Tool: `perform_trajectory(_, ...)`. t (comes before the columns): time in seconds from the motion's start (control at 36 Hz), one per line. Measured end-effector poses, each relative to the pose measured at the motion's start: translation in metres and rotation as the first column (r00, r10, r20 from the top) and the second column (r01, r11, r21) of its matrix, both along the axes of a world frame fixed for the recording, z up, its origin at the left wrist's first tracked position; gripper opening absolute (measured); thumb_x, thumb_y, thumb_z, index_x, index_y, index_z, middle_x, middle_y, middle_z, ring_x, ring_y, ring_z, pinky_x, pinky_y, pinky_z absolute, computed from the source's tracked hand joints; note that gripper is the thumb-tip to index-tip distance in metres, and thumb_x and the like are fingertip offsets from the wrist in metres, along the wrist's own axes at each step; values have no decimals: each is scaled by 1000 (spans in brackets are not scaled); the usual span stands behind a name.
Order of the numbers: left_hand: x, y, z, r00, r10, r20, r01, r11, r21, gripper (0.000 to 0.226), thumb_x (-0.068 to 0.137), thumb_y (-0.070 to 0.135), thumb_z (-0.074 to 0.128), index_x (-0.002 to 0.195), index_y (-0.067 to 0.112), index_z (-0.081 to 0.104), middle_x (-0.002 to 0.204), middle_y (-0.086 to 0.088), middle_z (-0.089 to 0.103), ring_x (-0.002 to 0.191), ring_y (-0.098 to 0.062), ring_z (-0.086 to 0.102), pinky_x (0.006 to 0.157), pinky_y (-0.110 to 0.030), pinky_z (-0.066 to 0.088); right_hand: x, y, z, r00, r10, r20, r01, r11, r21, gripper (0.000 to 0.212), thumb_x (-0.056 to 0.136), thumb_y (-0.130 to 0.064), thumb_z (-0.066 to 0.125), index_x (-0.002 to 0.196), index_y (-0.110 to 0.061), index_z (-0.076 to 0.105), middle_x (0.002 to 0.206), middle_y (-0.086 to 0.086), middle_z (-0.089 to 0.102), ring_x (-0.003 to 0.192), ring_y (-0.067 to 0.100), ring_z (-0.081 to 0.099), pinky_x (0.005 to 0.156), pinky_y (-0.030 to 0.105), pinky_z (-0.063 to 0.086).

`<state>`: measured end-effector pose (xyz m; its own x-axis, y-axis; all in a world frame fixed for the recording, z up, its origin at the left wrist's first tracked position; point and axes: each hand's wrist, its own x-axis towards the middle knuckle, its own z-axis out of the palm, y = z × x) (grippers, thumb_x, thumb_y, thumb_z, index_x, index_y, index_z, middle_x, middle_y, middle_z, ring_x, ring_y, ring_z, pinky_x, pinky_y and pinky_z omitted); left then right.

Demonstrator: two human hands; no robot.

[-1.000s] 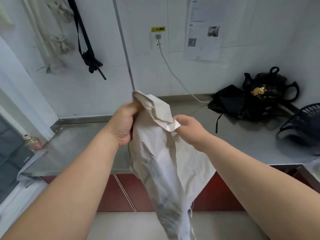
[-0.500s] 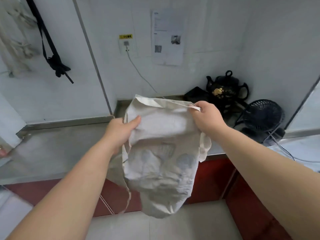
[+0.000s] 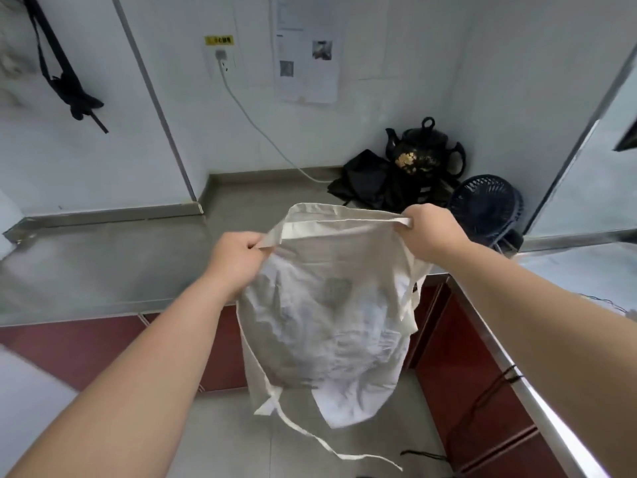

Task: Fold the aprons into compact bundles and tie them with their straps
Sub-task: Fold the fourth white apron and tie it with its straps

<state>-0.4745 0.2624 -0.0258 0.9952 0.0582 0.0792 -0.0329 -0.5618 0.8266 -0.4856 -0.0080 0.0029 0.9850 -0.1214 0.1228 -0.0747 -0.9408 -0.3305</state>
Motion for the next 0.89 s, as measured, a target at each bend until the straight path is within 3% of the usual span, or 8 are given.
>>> perform_trajectory(0.08, -6, 5, 6, 979, 56, 196, -111, 953, 281, 25, 78, 10, 44, 65, 11, 66, 68, -12, 56, 69, -24, 49, 53, -28, 28, 1, 3, 4, 999, 28, 32, -27, 999, -34, 19, 94, -19, 46, 98, -8, 61, 88, 7, 59, 80, 25, 52, 64, 31, 42)
perform_trajectory(0.17, -7, 7, 11, 928, 179, 325, -281, 911, 302, 28, 81, 7, 44, 79, 11, 71, 80, -14, 52, 76, -24, 42, 57, -31, 23, 6, 10, 13, 995, 47, 88, -43, 998, -50, 17, 91, -16, 44, 77, -13, 53, 74, 4, 53, 76, 28, 54, 57, 30, 39)
perform_trajectory(0.31, -2, 5, 16, 991, 136, -11, -113, 864, 490, 25, 94, 17, 45, 70, 11, 52, 91, -15, 58, 85, -30, 49, 63, -30, 30, 11, 13, 17, 992, 99, 75, -104, 992, 73, 16, 90, -15, 46, 89, -10, 60, 82, 5, 58, 74, 25, 52, 60, 28, 40)
perform_trajectory(0.44, -7, 0, 20, 960, 182, 211, -257, 872, 417, 30, 91, 7, 40, 62, 14, 36, 68, -6, 48, 72, -27, 42, 52, -33, 23, 12, 16, 11, 987, 78, 141, -105, 975, 194, 12, 89, -12, 43, 90, -10, 55, 79, 4, 54, 82, 28, 56, 63, 33, 46)
perform_trajectory(0.58, 0, 7, 19, 972, 190, 138, -235, 824, 516, 27, 91, 10, 40, 64, 14, 40, 66, 0, 44, 73, -26, 41, 48, -28, 22, 20, 16, 17, 992, 110, 55, -115, 989, 96, 16, 89, -13, 43, 75, -11, 50, 74, 4, 53, 70, 25, 52, 53, 28, 39)
perform_trajectory(0.69, 3, 6, 17, 949, 248, 193, -304, 878, 369, 19, 85, 4, 39, 84, 8, 58, 81, -6, 59, 76, -26, 49, 53, -30, 33, 23, 16, 22, 993, 87, 74, -99, 981, 168, 20, 87, -10, 39, 68, -14, 41, 71, 4, 48, 66, 25, 51, 56, 32, 46)
perform_trajectory(0.81, 8, 9, 24, 962, 251, 108, -270, 933, 237, 30, 74, -2, 39, 82, 11, 65, 82, -11, 68, 79, -31, 65, 77, -40, 53, 27, 18, 27, 997, 78, 27, -83, 936, 343, 18, 89, -5, 33, 89, -8, 51, 78, 10, 54, 51, 25, 55, 40, 24, 45)
perform_trajectory(0.89, 13, 8, 30, 945, 318, 80, -319, 948, 4, 40, 82, -2, 34, 71, 24, 64, 73, -2, 66, 67, -23, 66, 74, -35, 53, 35, 24, 31, 998, 33, 46, -56, 700, 712, 39, 83, 1, 29, 107, -8, 58, 87, 11, 61, 60, 28, 62, 45, 27, 53)
